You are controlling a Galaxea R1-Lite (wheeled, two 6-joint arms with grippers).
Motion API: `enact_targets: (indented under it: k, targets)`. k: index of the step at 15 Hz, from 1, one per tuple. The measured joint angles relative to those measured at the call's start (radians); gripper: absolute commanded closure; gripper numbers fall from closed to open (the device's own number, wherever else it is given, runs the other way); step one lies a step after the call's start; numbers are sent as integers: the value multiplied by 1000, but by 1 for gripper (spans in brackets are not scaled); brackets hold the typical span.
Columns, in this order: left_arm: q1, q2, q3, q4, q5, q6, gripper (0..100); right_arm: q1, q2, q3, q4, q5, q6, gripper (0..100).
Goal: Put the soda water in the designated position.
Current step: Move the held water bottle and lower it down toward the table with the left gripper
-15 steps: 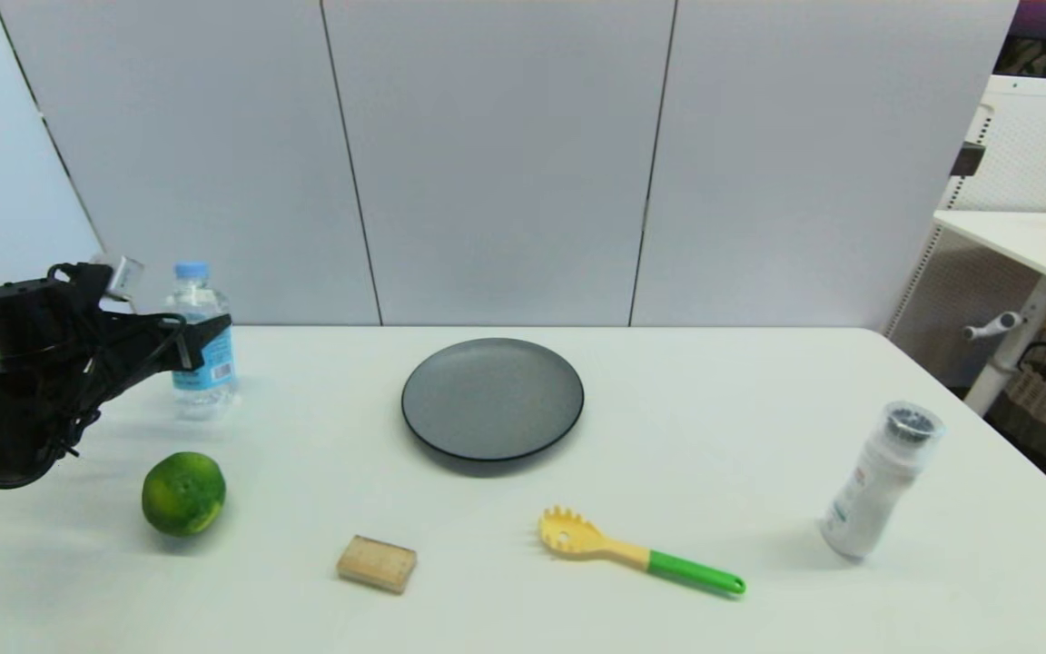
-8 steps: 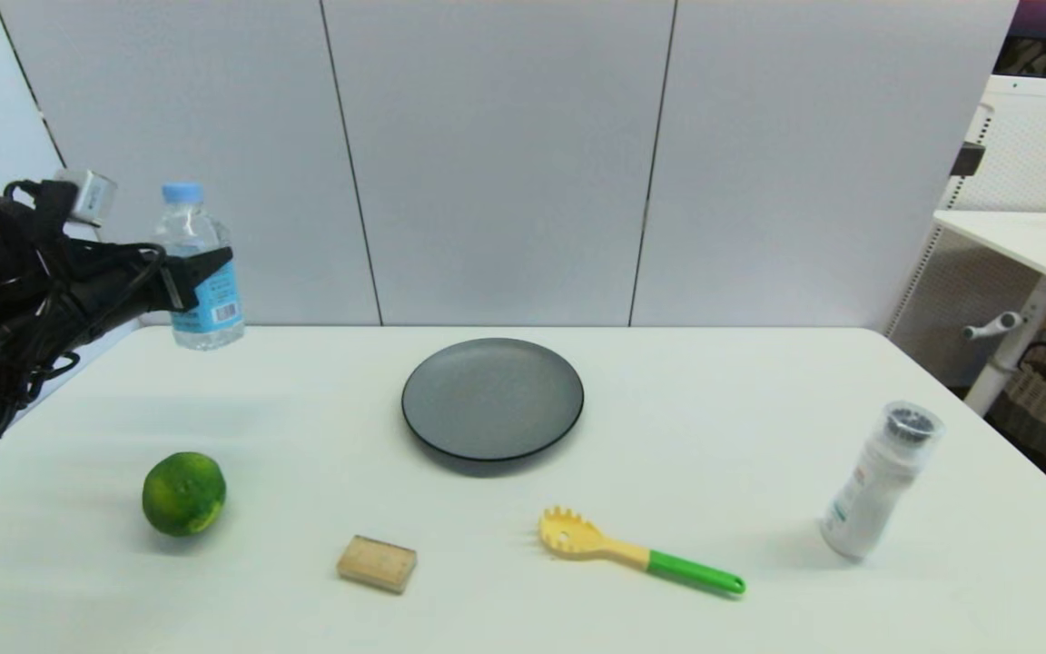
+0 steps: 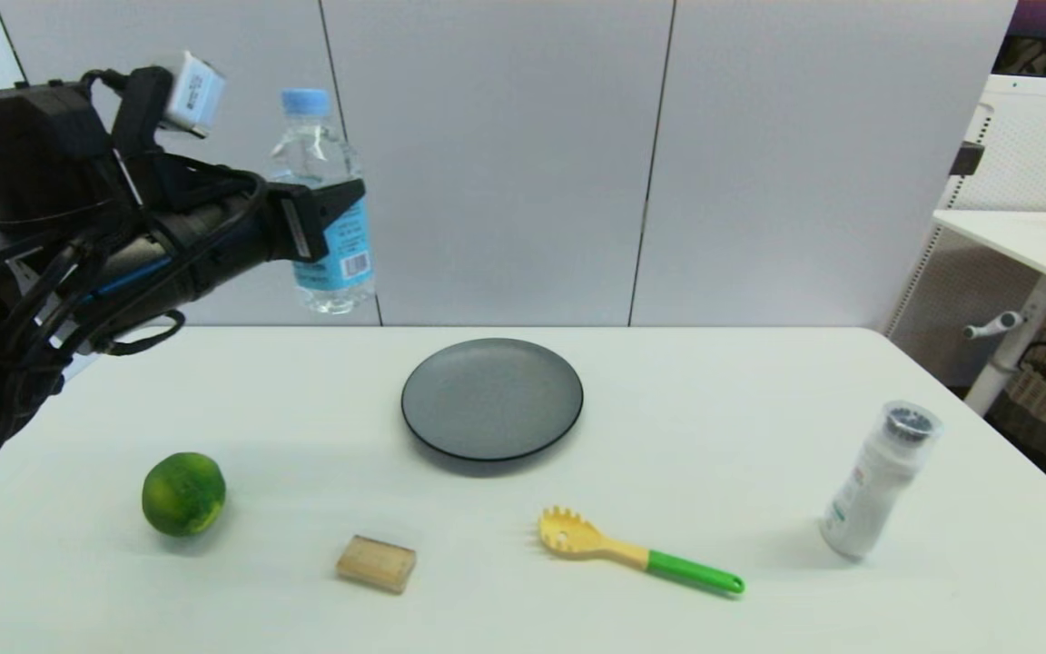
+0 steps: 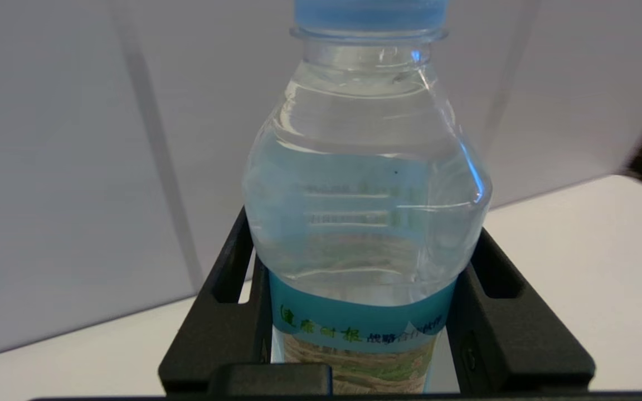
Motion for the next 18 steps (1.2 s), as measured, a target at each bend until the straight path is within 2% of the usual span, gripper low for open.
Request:
enact_targets:
  k: [4,8,14,18]
  targets:
    - [-269,-5,-37,20,184,-1,100,0,0,0,-1,0,0,0]
    - [-411,112,-125,-19,220,19,100,0,0,0,0,0,0,0]
    - [-475,397,-245,-252,226,50,100,0,0,0,0,0,0,0]
    - [-483,589,-387,-335,228,49,100,0,0,0,0,0,0,0]
